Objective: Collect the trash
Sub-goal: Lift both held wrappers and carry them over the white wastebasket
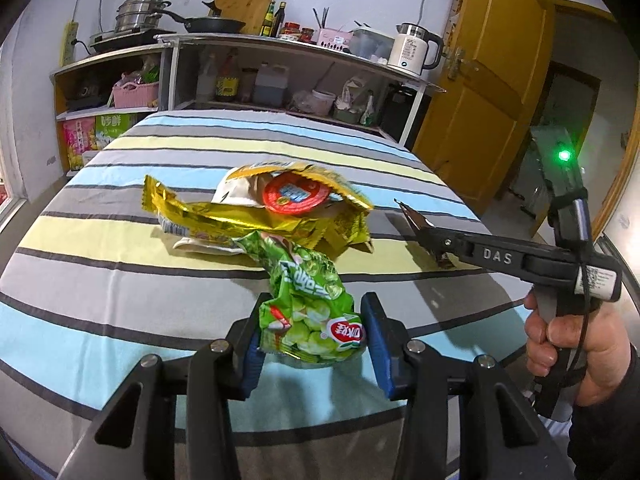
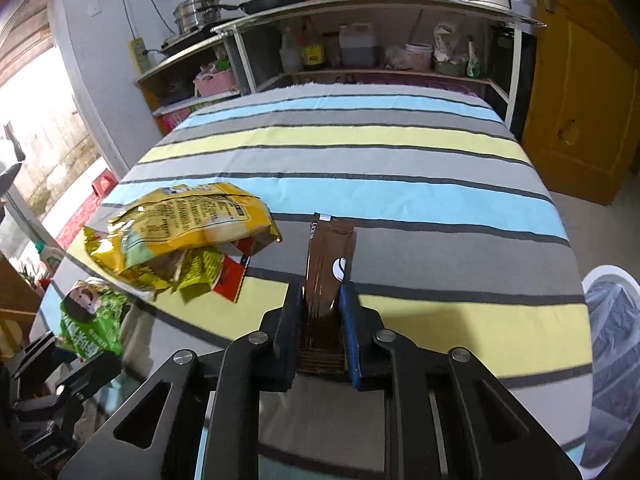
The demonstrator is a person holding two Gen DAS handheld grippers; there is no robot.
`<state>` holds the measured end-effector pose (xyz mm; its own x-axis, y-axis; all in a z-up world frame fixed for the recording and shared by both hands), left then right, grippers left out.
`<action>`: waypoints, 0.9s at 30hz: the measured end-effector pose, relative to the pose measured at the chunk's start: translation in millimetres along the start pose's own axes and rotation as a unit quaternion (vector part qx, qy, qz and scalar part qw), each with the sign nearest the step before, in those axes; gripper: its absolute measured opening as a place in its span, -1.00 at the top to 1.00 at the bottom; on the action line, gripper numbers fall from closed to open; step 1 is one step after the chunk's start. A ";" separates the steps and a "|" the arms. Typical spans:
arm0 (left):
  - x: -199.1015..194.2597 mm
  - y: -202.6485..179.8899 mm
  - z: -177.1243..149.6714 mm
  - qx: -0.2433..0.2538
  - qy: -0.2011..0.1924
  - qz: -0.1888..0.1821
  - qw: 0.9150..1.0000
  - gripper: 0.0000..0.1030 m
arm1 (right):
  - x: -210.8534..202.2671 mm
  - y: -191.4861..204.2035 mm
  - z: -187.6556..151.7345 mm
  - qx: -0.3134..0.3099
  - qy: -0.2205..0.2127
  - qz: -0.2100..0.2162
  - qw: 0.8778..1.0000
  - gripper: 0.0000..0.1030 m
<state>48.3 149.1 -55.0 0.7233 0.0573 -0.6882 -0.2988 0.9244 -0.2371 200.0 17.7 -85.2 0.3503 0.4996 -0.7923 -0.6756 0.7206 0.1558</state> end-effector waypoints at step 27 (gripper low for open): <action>-6.5 -129.3 28.2 0.107 -0.007 -0.072 0.992 0.10 | -138.5 -88.5 -65.8 0.088 -0.097 -0.033 0.991 0.61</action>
<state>99.9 39.8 -0.6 0.7574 -0.0776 -0.6484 -0.0535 0.9822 -0.1800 168.6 -146.9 -28.1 0.5205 0.5189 -0.6781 -0.5292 0.8193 0.2207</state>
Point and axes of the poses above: each gripper's, at about its wrist camera, not at the fingertips, and x roughly the way its jaws point, y to its left, z to its top, the point moved 2 cm from there along x, roughly the way its jaws point, and after that the axes turned 6 degrees about y, right-handed, at the moved point
